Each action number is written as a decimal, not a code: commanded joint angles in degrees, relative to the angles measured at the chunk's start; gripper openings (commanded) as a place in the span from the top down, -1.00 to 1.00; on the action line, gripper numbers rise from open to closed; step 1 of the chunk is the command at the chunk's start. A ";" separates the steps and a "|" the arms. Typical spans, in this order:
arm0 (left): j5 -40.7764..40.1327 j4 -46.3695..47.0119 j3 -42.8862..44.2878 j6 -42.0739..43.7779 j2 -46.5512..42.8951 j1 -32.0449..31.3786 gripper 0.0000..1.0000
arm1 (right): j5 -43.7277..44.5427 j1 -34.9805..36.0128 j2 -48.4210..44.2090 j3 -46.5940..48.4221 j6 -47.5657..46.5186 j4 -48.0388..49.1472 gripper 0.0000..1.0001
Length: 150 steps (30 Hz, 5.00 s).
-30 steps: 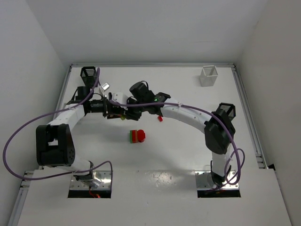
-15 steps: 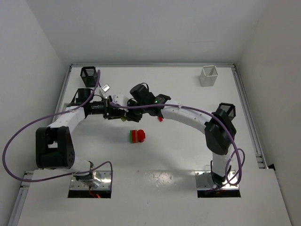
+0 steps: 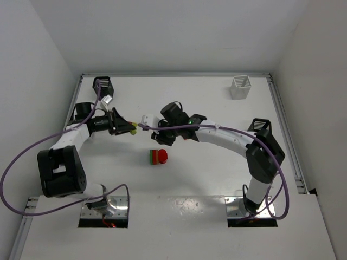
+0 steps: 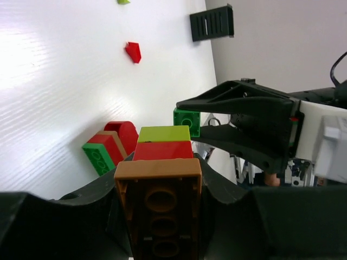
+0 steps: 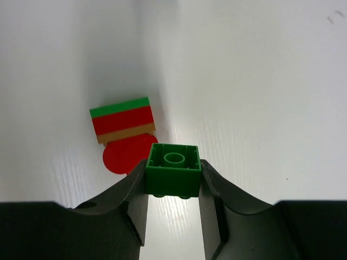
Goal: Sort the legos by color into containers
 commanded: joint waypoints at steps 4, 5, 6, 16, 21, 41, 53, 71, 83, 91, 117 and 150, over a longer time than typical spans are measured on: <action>-0.48 0.58 -0.43 1.41 -6.69 3.54 0.77 | 0.91 -1.35 -3.21 -0.87 0.01 0.48 0.99; -1.72 -0.91 -0.43 2.63 -7.30 3.54 0.77 | 0.91 -1.87 -3.21 -0.87 0.53 0.48 0.99; -2.34 -2.58 -0.43 4.39 -7.83 3.54 0.77 | 0.91 -1.88 -3.21 -0.34 1.23 0.48 0.99; -3.76 -17.17 7.82 18.27 -18.20 15.13 0.80 | -9.45 -3.90 7.41 13.96 16.43 5.57 0.99; -0.16 -32.36 14.41 26.97 -17.07 23.13 0.80 | -13.06 -2.59 16.54 22.93 22.58 9.18 0.99; 3.28 -54.36 25.41 41.93 -11.26 39.67 0.82 | -20.71 1.55 47.59 59.44 41.58 28.34 0.99; -16.48 -38.83 19.62 37.73 -17.85 21.15 0.82 | -16.85 -7.23 16.94 21.07 25.25 14.03 0.99; -36.36 -8.40 15.04 18.21 -0.91 -25.90 0.85 | 2.31 -19.54 -12.44 -23.98 9.15 3.56 0.99; -28.47 -3.56 12.84 13.99 1.31 -25.29 0.85 | 0.56 -20.16 -7.70 -23.90 8.01 4.70 0.34; -12.56 -0.31 9.42 8.19 1.30 -19.66 0.85 | -5.67 -19.63 -5.84 -19.76 9.24 9.09 -0.43; -1.20 18.22 -6.40 -6.20 -8.28 -13.61 0.97 | -47.71 -19.72 -3.02 -12.55 53.13 34.50 -0.57; -0.94 21.05 -7.03 -25.48 -7.04 -13.41 0.86 | -39.96 -14.53 -6.81 -12.04 3.79 34.06 -1.00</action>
